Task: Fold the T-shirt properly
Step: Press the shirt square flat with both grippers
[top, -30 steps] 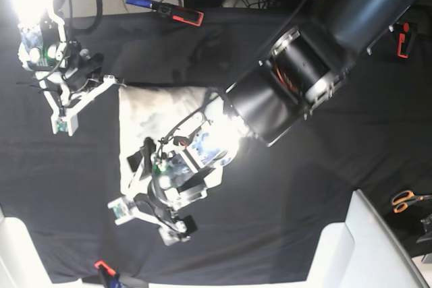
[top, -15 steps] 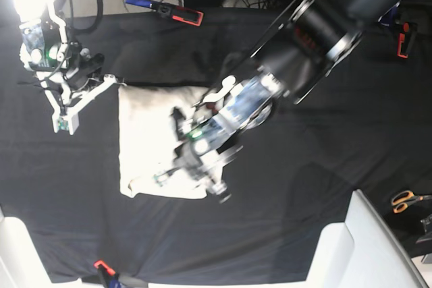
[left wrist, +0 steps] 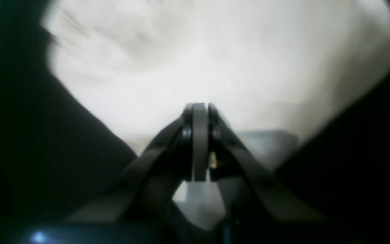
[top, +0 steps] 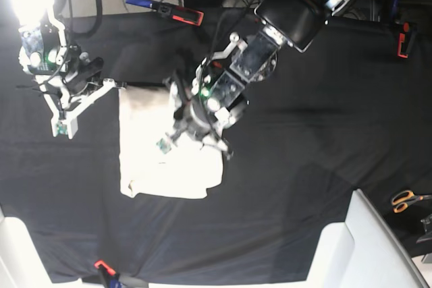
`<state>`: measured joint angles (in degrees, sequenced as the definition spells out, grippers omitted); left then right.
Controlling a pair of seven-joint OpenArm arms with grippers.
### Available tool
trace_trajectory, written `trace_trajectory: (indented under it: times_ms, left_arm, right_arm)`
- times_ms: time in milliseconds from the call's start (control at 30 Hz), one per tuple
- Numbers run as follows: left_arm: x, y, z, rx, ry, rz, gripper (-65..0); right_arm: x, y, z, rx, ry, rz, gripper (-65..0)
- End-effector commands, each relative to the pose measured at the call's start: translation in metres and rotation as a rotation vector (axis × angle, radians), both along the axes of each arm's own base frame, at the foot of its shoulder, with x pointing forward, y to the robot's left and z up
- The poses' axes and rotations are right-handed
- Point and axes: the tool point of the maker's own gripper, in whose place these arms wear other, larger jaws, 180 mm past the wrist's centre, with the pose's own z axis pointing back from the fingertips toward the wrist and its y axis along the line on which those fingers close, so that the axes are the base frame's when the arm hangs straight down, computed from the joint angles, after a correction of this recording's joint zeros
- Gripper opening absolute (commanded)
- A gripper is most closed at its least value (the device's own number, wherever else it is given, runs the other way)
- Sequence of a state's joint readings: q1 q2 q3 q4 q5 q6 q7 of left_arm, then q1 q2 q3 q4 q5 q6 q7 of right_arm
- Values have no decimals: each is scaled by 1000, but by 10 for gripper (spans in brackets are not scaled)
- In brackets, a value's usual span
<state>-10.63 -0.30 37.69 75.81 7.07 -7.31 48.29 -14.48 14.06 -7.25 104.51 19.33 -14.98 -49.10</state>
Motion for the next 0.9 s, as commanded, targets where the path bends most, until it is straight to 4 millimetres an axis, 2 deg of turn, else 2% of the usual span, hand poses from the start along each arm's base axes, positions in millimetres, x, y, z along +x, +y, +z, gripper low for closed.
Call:
trace_trajectory:
  times_ms: [0, 200, 267, 333, 367, 433, 533, 667, 800, 867]
  left_arm:
    - [8, -7, 10, -24, -30, 1, -650]
    - [-1, -4, 1, -14, -6, 3, -650]
    - [4, -5, 10, -30, -28, 8, -650]
    - [13, -10, 32, -65, -84, 4, -650]
    - [16, -6, 39, -67, -106, 4, -650]
    - [20, 7, 46, -27, -136, 6, -650]
    - [26, 26, 50, 67, -179, 14, -650]
    - [27, 37, 47, 82, -178, 48, -650]
    - [23, 37, 42, 83, -163, 47, -650]
    - [16, 28, 37, 63, -146, 43, -650]
  right_arm:
    - [8, -2, 9, -7, -40, 4, -635]
    - [10, -2, 10, -7, -45, 4, -635]
    - [11, -2, 10, -7, -45, 4, -635]
    - [13, -1, 12, -6, -49, 6, -635]
    - [13, -1, 12, -6, -52, 7, -635]
    - [18, 10, 14, 2, -61, 40, -636]
    - [24, 43, 17, 19, -75, 141, -638]
    - [34, 71, 16, 39, -79, 205, -638]
    - [39, 77, 5, 36, -53, 242, -638]
    - [42, 78, 0, 30, -64, 278, -638]
